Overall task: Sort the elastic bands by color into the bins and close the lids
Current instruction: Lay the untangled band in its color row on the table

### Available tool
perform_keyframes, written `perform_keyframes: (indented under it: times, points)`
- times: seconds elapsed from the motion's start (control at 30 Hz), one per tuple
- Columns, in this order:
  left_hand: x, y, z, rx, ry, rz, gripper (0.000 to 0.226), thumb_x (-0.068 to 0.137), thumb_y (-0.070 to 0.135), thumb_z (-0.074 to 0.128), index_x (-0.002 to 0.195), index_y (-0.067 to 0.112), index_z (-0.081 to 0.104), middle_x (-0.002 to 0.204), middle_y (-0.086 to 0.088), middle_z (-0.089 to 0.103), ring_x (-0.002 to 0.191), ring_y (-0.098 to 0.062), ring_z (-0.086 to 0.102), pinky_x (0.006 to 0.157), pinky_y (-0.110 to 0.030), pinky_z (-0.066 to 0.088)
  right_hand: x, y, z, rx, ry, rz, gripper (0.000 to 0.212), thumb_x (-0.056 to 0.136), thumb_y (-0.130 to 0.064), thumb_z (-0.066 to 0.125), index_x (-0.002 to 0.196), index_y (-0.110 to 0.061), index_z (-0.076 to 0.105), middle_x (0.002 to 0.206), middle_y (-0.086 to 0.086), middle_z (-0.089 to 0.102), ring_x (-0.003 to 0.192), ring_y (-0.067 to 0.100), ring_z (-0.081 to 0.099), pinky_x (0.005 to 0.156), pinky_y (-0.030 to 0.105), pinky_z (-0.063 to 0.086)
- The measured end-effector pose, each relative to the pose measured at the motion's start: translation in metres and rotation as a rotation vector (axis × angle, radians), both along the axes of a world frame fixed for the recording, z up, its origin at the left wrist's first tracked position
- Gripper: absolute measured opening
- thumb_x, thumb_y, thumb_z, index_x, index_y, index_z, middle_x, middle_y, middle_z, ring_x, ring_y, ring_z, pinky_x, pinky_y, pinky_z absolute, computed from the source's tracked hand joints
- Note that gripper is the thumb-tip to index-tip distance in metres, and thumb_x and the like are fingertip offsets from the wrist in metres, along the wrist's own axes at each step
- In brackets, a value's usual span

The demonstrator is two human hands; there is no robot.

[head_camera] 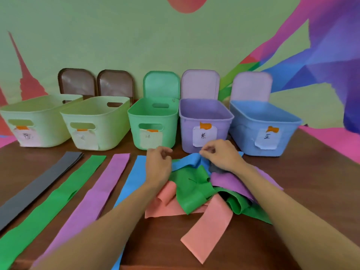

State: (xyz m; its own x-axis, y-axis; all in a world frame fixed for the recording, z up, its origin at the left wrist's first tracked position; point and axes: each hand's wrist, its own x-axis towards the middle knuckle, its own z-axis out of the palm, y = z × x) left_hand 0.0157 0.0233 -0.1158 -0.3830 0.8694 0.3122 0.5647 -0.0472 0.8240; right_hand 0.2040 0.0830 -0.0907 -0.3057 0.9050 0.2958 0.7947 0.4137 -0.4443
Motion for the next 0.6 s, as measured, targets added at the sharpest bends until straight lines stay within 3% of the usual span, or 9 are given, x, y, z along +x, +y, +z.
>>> perform_keyframes:
  times: [0.1, 0.17, 0.23, 0.3, 0.37, 0.5, 0.6]
  points:
    - [-0.002, 0.001, -0.014, -0.129, 0.119, 0.062, 0.032, 0.079, 0.004, 0.054, 0.105, 0.017, 0.067, 0.113, -0.011, 0.057, 0.107, -0.027, 0.056, 0.098, -0.044, 0.043, -0.009, 0.005, -0.010, 0.005, 0.045, -0.014, 0.025, 0.087, -0.049, 0.058, 0.094, -0.029, 0.071, 0.094, 0.001, 0.073, 0.096, 0.025, 0.065, 0.084, 0.040, 0.051]
    - [-0.001, -0.001, -0.014, -0.174, 0.173, 0.111, 0.033, 0.085, 0.013, 0.054, 0.115, 0.018, 0.064, 0.121, -0.009, 0.050, 0.119, -0.027, 0.047, 0.104, -0.043, 0.035, -0.015, 0.004, -0.014, -0.026, -0.053, 0.019, 0.032, 0.087, -0.055, 0.054, 0.106, -0.033, 0.067, 0.105, -0.001, 0.070, 0.104, 0.025, 0.061, 0.088, 0.041, 0.050]
    - [0.001, 0.000, -0.014, -0.210, 0.223, 0.148, 0.034, 0.089, 0.018, 0.052, 0.122, 0.015, 0.060, 0.128, -0.010, 0.045, 0.125, -0.029, 0.038, 0.105, -0.042, 0.028, -0.016, 0.003, -0.013, -0.062, -0.142, 0.063, 0.033, 0.086, -0.053, 0.058, 0.114, -0.035, 0.065, 0.104, -0.005, 0.068, 0.108, 0.023, 0.058, 0.090, 0.040, 0.048]
    - [0.003, 0.003, -0.014, -0.249, 0.287, 0.146, 0.034, 0.090, 0.022, 0.049, 0.122, 0.012, 0.059, 0.128, -0.011, 0.044, 0.124, -0.029, 0.035, 0.104, -0.041, 0.027, -0.012, 0.004, -0.013, -0.071, -0.111, 0.103, 0.022, 0.084, -0.042, 0.066, 0.104, -0.034, 0.068, 0.080, -0.013, 0.060, 0.100, 0.020, 0.058, 0.085, 0.039, 0.049]
    - [0.005, 0.003, -0.016, -0.265, 0.346, 0.126, 0.033, 0.091, 0.025, 0.048, 0.120, 0.014, 0.060, 0.125, -0.010, 0.046, 0.121, -0.028, 0.036, 0.101, -0.040, 0.028, -0.008, 0.006, -0.015, -0.015, -0.025, 0.128, 0.010, 0.080, -0.031, 0.072, 0.088, -0.034, 0.069, 0.070, -0.013, 0.052, 0.086, 0.017, 0.056, 0.081, 0.040, 0.050]
    - [0.006, 0.002, -0.015, -0.213, 0.365, 0.093, 0.029, 0.093, 0.028, 0.048, 0.115, 0.019, 0.065, 0.119, -0.007, 0.050, 0.118, -0.025, 0.039, 0.098, -0.038, 0.026, -0.003, 0.005, -0.018, 0.088, 0.098, 0.150, 0.024, 0.077, -0.024, 0.075, 0.072, -0.038, 0.057, 0.090, -0.006, 0.050, 0.080, 0.010, 0.050, 0.078, 0.041, 0.049]
    - [0.005, -0.001, -0.015, -0.115, 0.330, 0.055, 0.020, 0.092, 0.028, 0.053, 0.104, 0.019, 0.067, 0.102, 0.001, 0.049, 0.109, -0.021, 0.044, 0.092, -0.035, 0.027, -0.003, 0.003, -0.019, 0.102, 0.107, 0.162, 0.028, 0.078, -0.021, 0.073, 0.070, -0.039, 0.052, 0.089, -0.011, 0.050, 0.078, 0.007, 0.048, 0.079, 0.042, 0.049]
